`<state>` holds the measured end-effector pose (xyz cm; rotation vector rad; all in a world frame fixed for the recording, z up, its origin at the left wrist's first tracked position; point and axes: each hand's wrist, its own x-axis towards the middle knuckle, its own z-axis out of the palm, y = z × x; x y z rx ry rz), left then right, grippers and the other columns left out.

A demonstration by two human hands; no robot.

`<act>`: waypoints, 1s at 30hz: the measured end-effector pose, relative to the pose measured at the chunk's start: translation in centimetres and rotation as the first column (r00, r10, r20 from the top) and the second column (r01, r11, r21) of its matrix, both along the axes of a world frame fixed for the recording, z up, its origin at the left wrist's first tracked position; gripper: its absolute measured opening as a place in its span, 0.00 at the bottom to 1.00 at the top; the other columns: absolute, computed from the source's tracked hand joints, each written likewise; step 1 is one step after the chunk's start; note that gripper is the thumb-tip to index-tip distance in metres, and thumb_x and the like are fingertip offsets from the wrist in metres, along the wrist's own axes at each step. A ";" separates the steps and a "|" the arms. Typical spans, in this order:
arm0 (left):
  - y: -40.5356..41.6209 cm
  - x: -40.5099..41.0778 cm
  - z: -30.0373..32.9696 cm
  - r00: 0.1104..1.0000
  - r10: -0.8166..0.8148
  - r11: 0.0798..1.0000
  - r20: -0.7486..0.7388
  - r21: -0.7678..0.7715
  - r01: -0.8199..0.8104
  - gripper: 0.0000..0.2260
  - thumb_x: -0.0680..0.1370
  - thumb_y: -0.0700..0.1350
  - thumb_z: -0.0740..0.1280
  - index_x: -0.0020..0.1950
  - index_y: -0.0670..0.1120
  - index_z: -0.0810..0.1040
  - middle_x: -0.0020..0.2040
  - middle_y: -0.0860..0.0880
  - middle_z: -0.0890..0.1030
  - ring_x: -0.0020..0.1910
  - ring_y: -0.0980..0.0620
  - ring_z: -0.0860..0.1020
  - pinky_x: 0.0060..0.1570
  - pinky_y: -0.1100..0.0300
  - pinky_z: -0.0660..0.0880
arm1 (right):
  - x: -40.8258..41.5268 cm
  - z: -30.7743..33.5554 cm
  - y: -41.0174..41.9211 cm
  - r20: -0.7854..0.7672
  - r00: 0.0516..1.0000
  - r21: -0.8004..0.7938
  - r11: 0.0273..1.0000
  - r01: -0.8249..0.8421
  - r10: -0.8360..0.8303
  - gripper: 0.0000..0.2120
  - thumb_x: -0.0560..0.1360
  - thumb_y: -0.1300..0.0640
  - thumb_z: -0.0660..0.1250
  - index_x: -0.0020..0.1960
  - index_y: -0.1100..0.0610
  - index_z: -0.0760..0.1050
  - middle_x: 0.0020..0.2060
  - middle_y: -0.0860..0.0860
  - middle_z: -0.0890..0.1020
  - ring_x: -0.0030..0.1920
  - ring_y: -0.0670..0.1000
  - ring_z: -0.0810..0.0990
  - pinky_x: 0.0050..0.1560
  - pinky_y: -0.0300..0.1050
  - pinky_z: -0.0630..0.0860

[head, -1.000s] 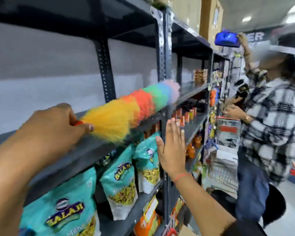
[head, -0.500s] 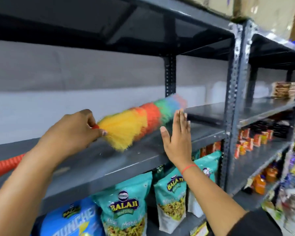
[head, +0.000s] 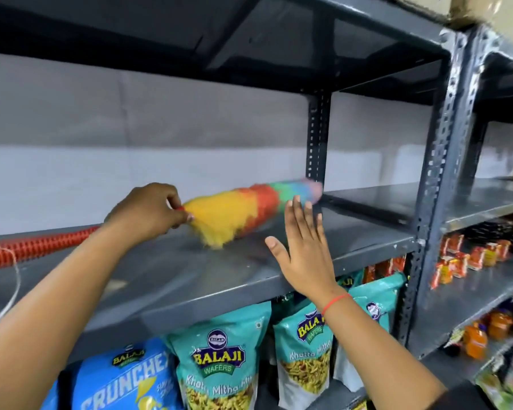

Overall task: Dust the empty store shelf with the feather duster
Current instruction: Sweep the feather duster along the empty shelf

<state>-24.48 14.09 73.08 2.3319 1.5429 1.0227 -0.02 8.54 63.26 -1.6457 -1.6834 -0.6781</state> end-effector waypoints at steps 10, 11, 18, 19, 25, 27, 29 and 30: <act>1.6 -1.2 -0.5 0.990 0.074 0.992 -0.118 -0.089 -0.084 0.12 0.72 0.49 0.71 0.33 0.46 0.73 0.44 0.41 0.83 0.44 0.42 0.80 0.45 0.54 0.78 | -0.6 0.2 -0.4 -0.043 0.997 -0.038 0.998 0.055 -0.056 0.38 0.72 0.36 0.40 0.74 0.60 0.45 0.71 0.51 0.42 0.72 0.50 0.38 0.73 0.51 0.37; 1.6 -1.4 -0.5 0.990 0.081 0.995 -0.114 -0.051 -0.088 0.13 0.72 0.49 0.71 0.33 0.47 0.72 0.46 0.41 0.83 0.46 0.42 0.80 0.48 0.53 0.77 | -0.7 0.3 -0.4 -0.047 0.997 -0.041 0.997 0.064 -0.066 0.39 0.72 0.35 0.40 0.74 0.61 0.45 0.72 0.51 0.42 0.72 0.51 0.38 0.73 0.52 0.37; 1.4 -2.9 -0.5 0.968 -0.243 0.942 -0.065 -0.255 0.219 0.10 0.71 0.47 0.73 0.33 0.46 0.77 0.28 0.49 0.80 0.22 0.54 0.71 0.20 0.68 0.64 | -3.3 0.9 0.3 -0.125 0.991 -0.047 0.998 0.039 -0.045 0.52 0.64 0.25 0.29 0.74 0.61 0.46 0.75 0.57 0.49 0.73 0.51 0.41 0.71 0.49 0.38; 1.7 -2.9 -0.6 0.975 -0.207 0.955 -0.079 -0.230 0.185 0.10 0.71 0.48 0.73 0.34 0.45 0.77 0.29 0.49 0.80 0.24 0.53 0.72 0.22 0.67 0.65 | -3.4 0.8 0.4 -0.112 0.992 -0.061 0.997 0.051 -0.058 0.52 0.64 0.25 0.28 0.74 0.61 0.46 0.75 0.57 0.48 0.73 0.52 0.41 0.71 0.49 0.38; 1.9 -0.7 -0.8 0.995 -0.062 0.998 -0.079 -0.034 0.059 0.10 0.72 0.51 0.71 0.38 0.46 0.75 0.44 0.43 0.82 0.43 0.44 0.79 0.43 0.57 0.75 | -3.4 0.8 0.4 -0.082 0.993 -0.087 0.993 0.079 -0.087 0.45 0.68 0.30 0.34 0.74 0.61 0.44 0.75 0.56 0.47 0.74 0.53 0.41 0.71 0.49 0.37; 1.5 -0.2 -0.9 0.980 -0.201 0.970 -0.011 -0.142 0.198 0.09 0.71 0.49 0.72 0.36 0.46 0.76 0.34 0.47 0.81 0.29 0.50 0.76 0.27 0.65 0.72 | -3.3 0.6 0.5 -0.077 0.995 -0.058 0.996 0.066 -0.070 0.44 0.70 0.30 0.35 0.74 0.61 0.44 0.74 0.54 0.45 0.73 0.52 0.40 0.71 0.48 0.37; 0.9 0.1 -1.0 0.964 -0.264 0.936 -0.024 -0.247 0.250 0.09 0.71 0.48 0.73 0.35 0.46 0.75 0.31 0.48 0.81 0.24 0.52 0.73 0.21 0.68 0.65 | -3.2 0.5 0.5 -0.089 0.994 -0.030 0.998 0.054 -0.057 0.46 0.69 0.28 0.33 0.74 0.60 0.42 0.72 0.51 0.41 0.72 0.50 0.37 0.71 0.49 0.36; 0.8 0.3 -1.1 0.967 -0.252 0.939 -0.045 -0.255 0.233 0.09 0.71 0.48 0.73 0.35 0.46 0.75 0.33 0.46 0.82 0.25 0.51 0.74 0.22 0.68 0.65 | -3.1 0.4 0.5 -0.091 0.994 -0.017 0.998 0.061 -0.062 0.46 0.69 0.28 0.31 0.74 0.60 0.41 0.72 0.51 0.40 0.72 0.50 0.37 0.72 0.49 0.37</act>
